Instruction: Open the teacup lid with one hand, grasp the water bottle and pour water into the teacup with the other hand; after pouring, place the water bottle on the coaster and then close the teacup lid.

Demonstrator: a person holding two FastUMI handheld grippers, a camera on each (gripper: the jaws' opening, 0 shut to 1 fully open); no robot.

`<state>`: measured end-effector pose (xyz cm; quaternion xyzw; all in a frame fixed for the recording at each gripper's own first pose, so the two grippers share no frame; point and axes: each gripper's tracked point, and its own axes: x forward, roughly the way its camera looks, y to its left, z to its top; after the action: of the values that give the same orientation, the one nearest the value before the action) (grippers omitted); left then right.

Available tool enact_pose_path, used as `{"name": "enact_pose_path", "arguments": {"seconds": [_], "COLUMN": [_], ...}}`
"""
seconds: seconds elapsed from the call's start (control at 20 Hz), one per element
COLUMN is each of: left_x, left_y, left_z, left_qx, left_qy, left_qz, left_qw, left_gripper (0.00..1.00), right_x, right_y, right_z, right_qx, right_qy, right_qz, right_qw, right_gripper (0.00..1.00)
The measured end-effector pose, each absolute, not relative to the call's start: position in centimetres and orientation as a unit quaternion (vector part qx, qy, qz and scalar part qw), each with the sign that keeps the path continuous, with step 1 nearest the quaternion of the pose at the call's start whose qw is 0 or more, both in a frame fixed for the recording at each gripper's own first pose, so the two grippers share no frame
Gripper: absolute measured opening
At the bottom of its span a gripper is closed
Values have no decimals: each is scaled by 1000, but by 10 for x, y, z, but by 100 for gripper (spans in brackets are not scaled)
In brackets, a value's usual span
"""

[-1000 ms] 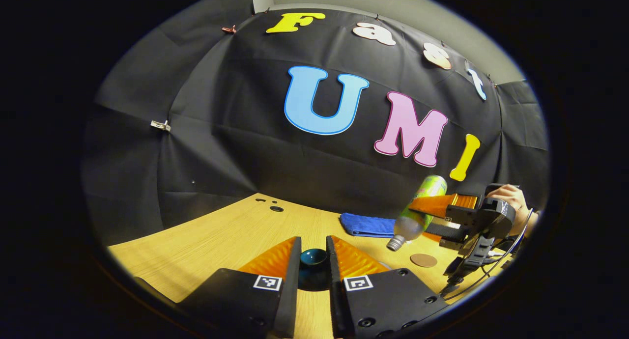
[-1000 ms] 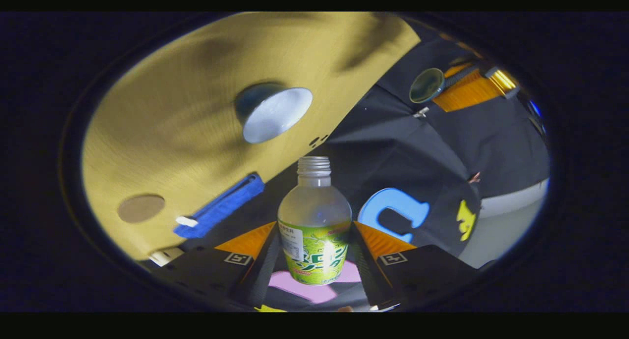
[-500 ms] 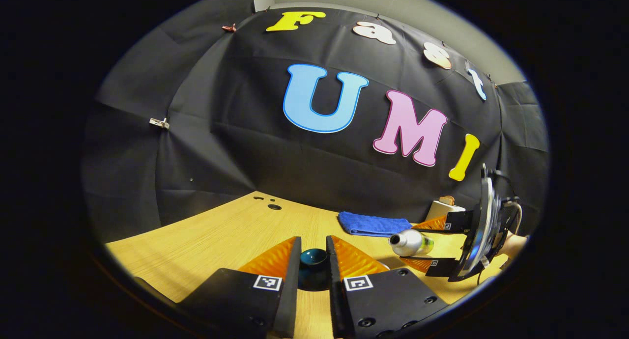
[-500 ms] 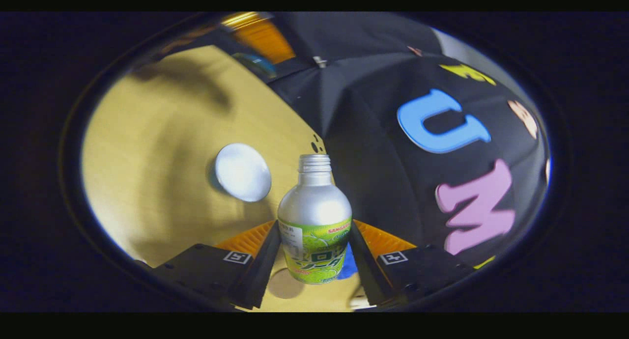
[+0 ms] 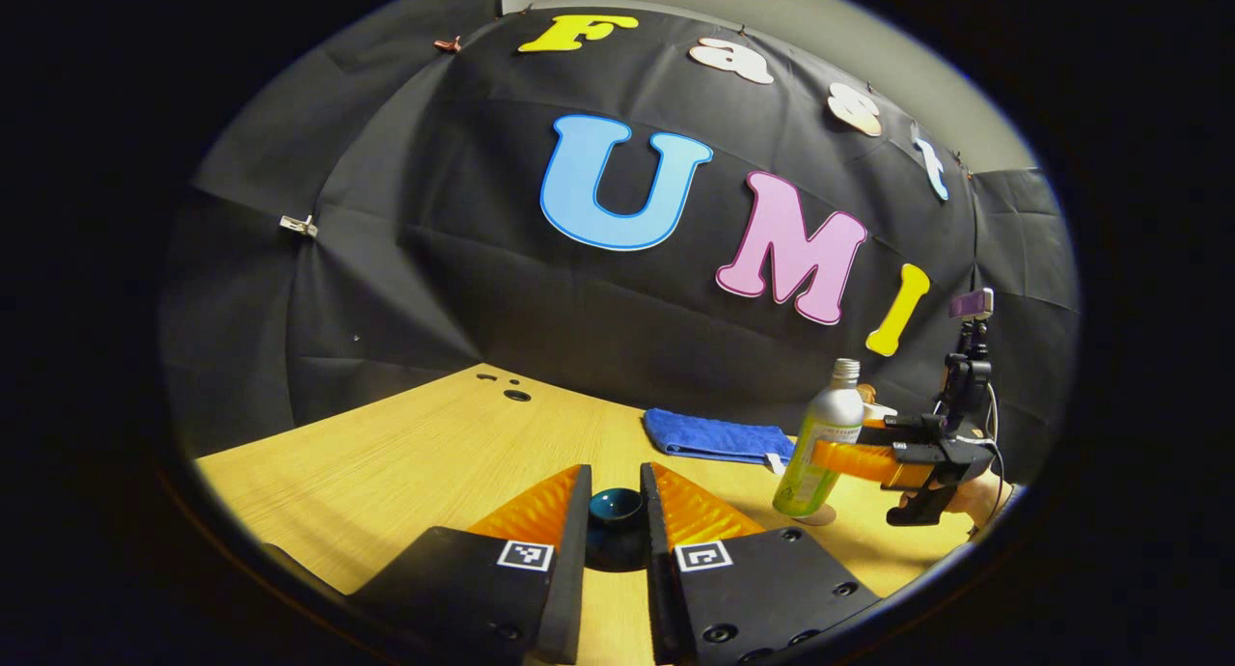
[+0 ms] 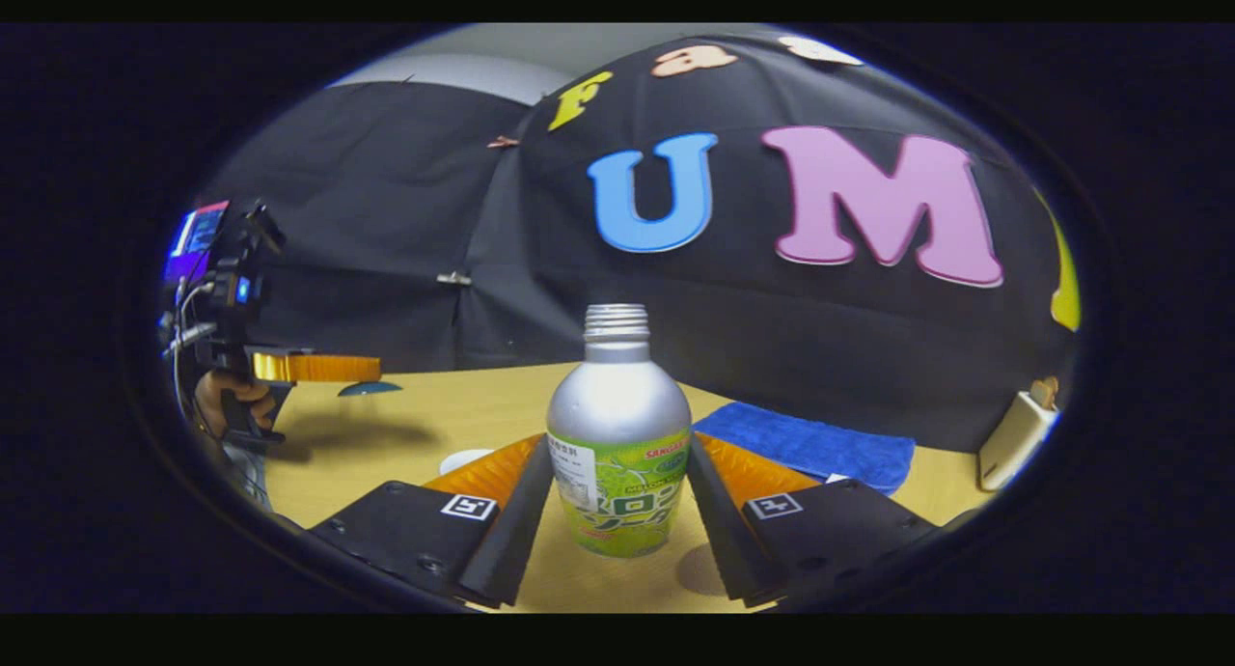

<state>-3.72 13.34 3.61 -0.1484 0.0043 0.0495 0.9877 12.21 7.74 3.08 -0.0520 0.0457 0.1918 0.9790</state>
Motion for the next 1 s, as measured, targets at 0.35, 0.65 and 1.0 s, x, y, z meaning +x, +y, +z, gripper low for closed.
{"name": "enact_pose_path", "arguments": {"seconds": [0.35, 0.65, 1.0], "left_x": [-30, -28, -27], "left_y": [124, 121, 125], "left_z": [29, 24, 22], "left_qx": [-137, -134, -135], "left_qy": [18, 25, 25], "left_qz": [48, 46, 51], "left_qw": [989, 990, 989], "left_gripper": [31, 32, 32], "right_x": [148, 151, 152], "right_y": [-15, -31, -34], "right_z": [20, 7, -1], "right_qx": [6, 10, 26], "right_qy": [31, 40, 46], "right_qz": [139, 122, 122], "right_qw": [990, 992, 991], "right_gripper": [78, 79, 80]}}
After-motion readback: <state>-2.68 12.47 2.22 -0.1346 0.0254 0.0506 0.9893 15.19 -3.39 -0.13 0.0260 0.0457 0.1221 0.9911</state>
